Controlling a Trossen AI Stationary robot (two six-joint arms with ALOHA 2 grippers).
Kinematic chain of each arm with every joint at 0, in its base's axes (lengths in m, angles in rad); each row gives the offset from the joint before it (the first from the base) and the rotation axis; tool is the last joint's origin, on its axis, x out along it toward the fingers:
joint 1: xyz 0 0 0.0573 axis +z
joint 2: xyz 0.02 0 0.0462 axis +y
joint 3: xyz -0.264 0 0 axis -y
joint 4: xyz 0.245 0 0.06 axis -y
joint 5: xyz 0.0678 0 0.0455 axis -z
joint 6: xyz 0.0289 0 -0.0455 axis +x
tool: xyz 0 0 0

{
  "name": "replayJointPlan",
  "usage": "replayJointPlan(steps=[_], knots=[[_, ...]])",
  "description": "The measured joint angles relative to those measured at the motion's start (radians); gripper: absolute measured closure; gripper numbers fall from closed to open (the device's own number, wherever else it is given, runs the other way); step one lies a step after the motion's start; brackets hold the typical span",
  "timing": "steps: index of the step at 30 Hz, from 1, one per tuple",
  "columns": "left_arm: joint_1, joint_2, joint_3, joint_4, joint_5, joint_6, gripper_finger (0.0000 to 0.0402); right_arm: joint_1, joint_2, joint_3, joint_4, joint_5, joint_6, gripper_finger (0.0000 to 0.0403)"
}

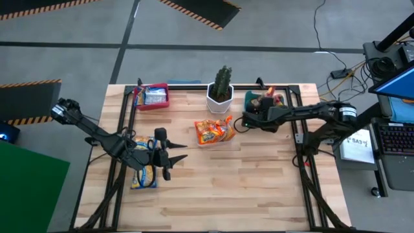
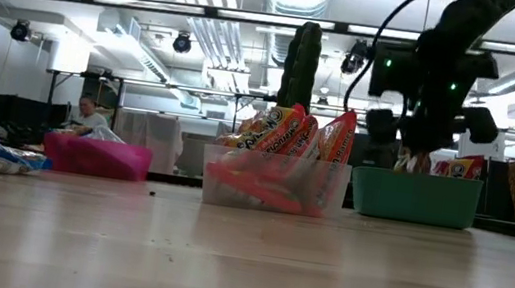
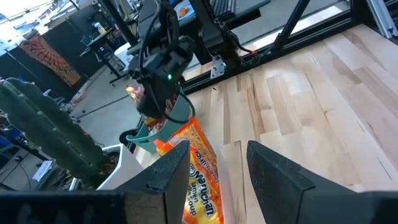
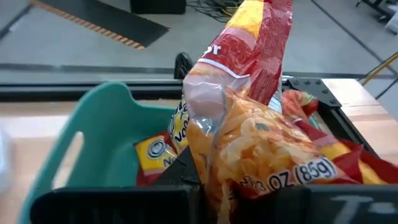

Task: Sort Maruchan noodles
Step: Put the red noodle pack into the green bin

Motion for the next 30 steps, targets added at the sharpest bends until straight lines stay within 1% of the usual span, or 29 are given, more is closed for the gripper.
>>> replayJointPlan(steps=[6,10,12,15,19,24,27,30], knots=[[0.0,0.0,0.0,0.0,0.0,-0.001,0.0258,0.0,0.075,0.006,0.007,0.002,0.007,0.0374],[0.0,0.0,0.0,0.0,0.0,-0.004,0.0258,-0.001,0.092,0.013,0.005,-0.018,0.012,0.0372],[0.0,0.0,0.0,0.0,0.001,-0.006,0.0258,-0.003,0.091,0.013,0.003,-0.027,0.01,0.0363],[0.0,0.0,0.0,0.001,0.001,-0.011,0.0258,-0.008,0.076,0.013,0.002,-0.047,-0.008,0.0338],[0.0,0.0,0.0,0.001,0.002,-0.014,0.0258,-0.011,0.048,0.013,0.0,-0.061,-0.041,0.0292],[0.0,0.0,0.0,0.001,0.002,-0.019,0.0258,-0.011,-0.045,0.013,-0.031,-0.094,-0.079,0.0234],[0.0,0.0,0.0,0.0,0.002,-0.023,0.0258,-0.01,-0.13,0.013,-0.05,-0.158,-0.079,0.0207],[0.0,0.0,0.0,0.0,0.002,-0.029,0.0258,0.013,-0.211,0.013,-0.051,-0.246,-0.079,0.0193]])
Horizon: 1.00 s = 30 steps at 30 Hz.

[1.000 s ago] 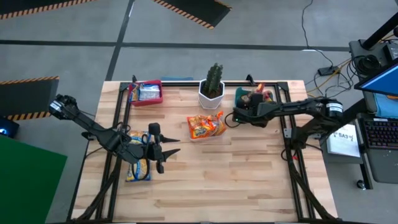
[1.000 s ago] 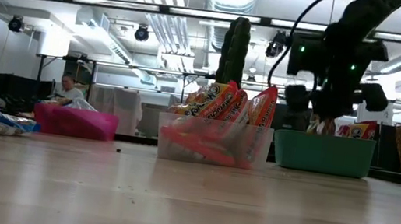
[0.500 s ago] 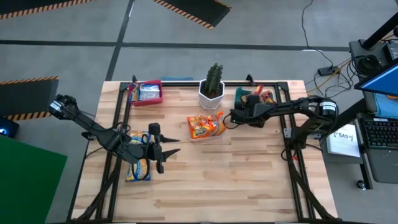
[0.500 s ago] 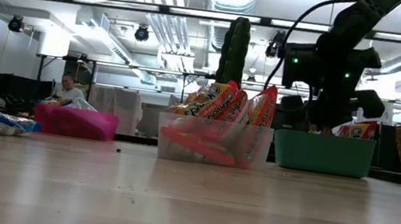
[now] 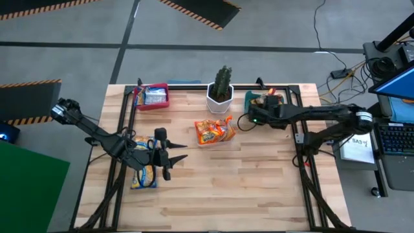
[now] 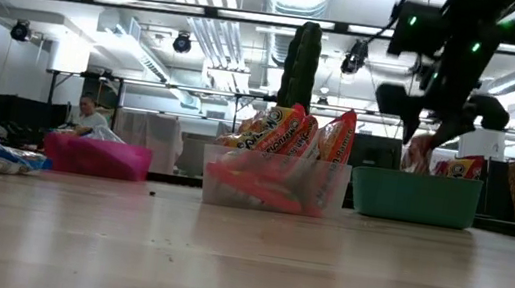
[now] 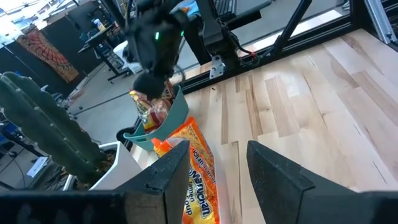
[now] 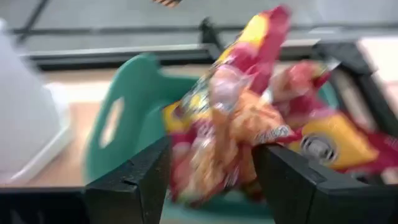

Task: Sort Maruchan noodles
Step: Put the red noodle pack into the green bin, then put the blue noodle pack into the red bin

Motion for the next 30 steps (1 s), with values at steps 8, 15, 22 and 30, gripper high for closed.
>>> replayJointPlan(steps=[8,15,22,30], knots=[[0.0,0.0,0.0,0.0,0.0,-0.031,0.0258,0.249,-0.088,-0.002,0.072,-0.125,-0.008,0.0188],[0.0,0.0,0.0,-0.001,0.0,-0.1,0.0258,0.55,-0.03,-0.009,0.088,-0.084,0.099,0.019],[0.0,0.0,0.0,-0.04,-0.003,-0.251,0.0258,0.697,0.076,-0.035,0.087,-0.02,0.31,0.0226],[0.018,0.001,0.007,-0.4,-0.107,-0.783,0.0264,0.67,0.134,-0.042,0.052,-0.159,0.307,0.0304]])
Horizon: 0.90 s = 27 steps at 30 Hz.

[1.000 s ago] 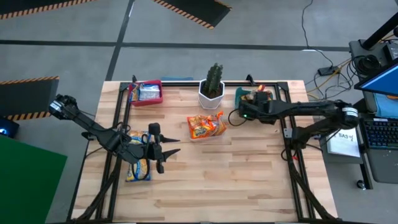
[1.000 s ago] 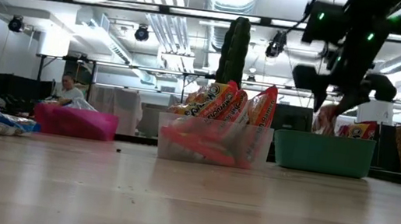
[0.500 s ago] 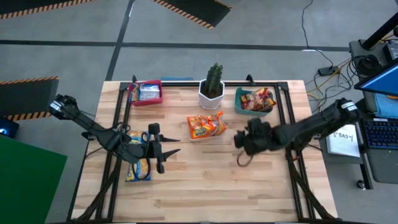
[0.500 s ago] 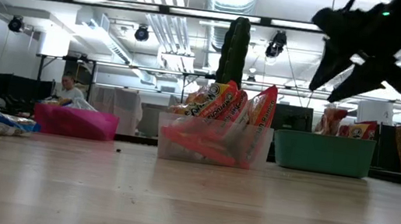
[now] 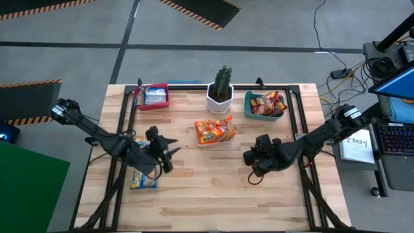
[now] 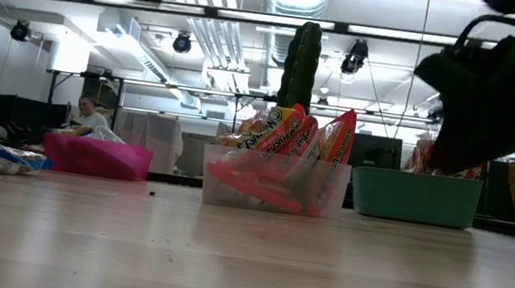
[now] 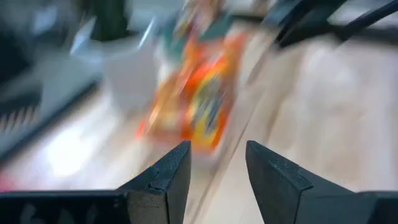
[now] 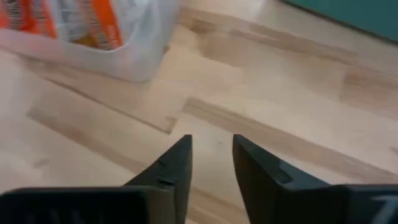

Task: Sort Maruchan noodles
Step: Put the blue noodle pack into the red bin

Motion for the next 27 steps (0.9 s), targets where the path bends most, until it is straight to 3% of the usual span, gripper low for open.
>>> replayJointPlan(steps=[2,6,9,13,20,27], knots=[[0.027,0.011,0.029,-0.211,0.066,-0.207,0.0269,-0.019,-0.009,0.0,-0.011,-0.004,-0.016,0.0325],[0.075,0.077,0.076,-0.651,0.291,-0.628,0.0279,-0.057,-0.039,0.0,-0.006,0.006,-0.062,0.0362],[0.07,0.158,0.071,-0.824,0.372,-0.778,0.0283,-0.075,-0.056,0.0,-0.003,0.025,-0.083,0.0381],[0.069,0.263,0.061,-0.878,0.461,-0.806,0.0284,-0.081,-0.057,0.002,-0.002,0.035,-0.099,0.0392],[0.083,0.371,0.061,-0.911,0.501,-0.826,0.0282,-0.081,-0.055,0.002,-0.002,0.035,-0.1,0.0394],[0.078,0.434,0.03,-0.791,0.509,-0.88,0.0256,-0.081,-0.055,0.002,0.004,0.042,-0.101,0.0394]])
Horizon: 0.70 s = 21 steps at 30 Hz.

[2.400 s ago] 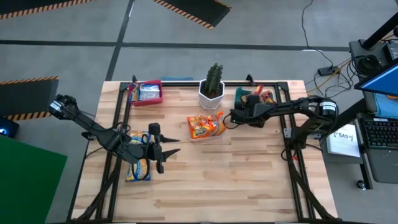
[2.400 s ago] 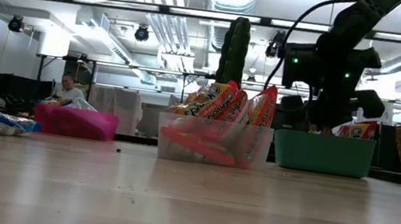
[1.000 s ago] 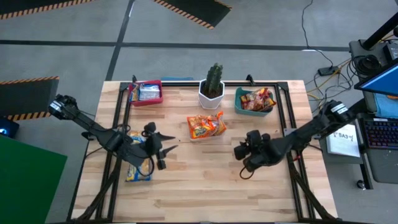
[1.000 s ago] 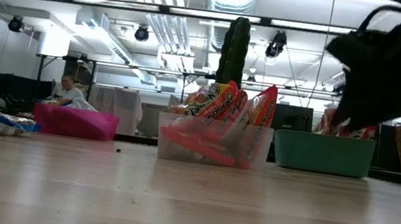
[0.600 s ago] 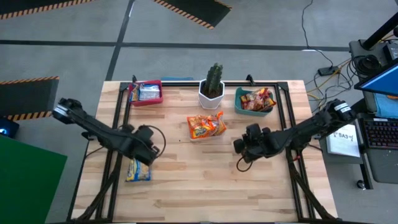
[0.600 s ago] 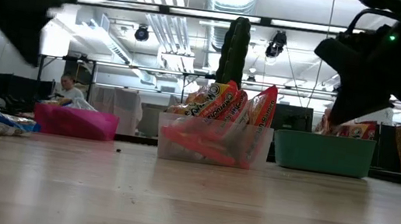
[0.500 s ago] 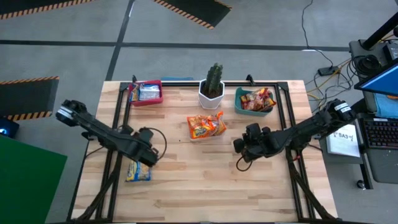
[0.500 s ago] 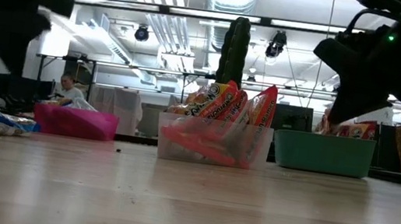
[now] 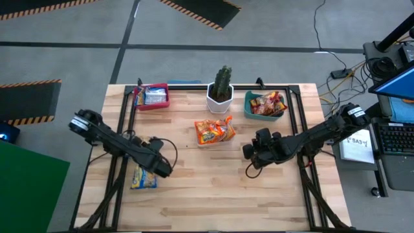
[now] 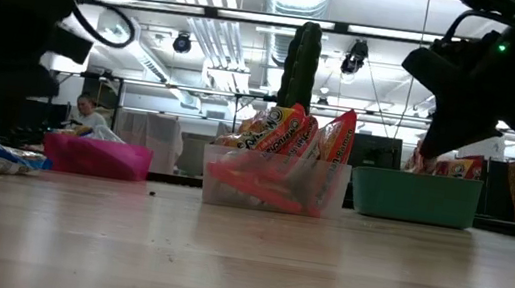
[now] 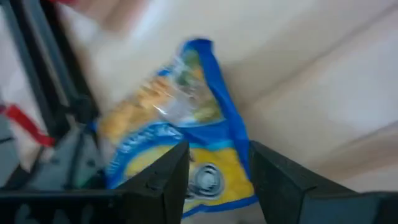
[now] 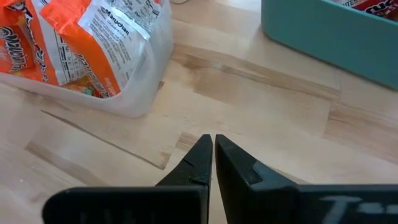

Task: Sort Maruchan noodles
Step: Put the blue noodle pack into the red bin

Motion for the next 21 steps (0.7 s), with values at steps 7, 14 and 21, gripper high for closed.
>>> replayJointPlan(steps=[7,14,21], knots=[[-0.027,0.081,0.001,0.043,0.129,-0.004,0.023,0.0,0.0,0.001,0.001,0.001,-0.009,0.0394],[-0.027,0.121,-0.004,0.026,0.09,-0.032,0.0221,0.0,0.0,0.001,0.005,0.019,-0.024,0.0394],[-0.027,0.205,-0.018,0.028,0.062,-0.046,0.0232,0.0,0.0,0.001,0.029,0.027,-0.07,0.0394]])
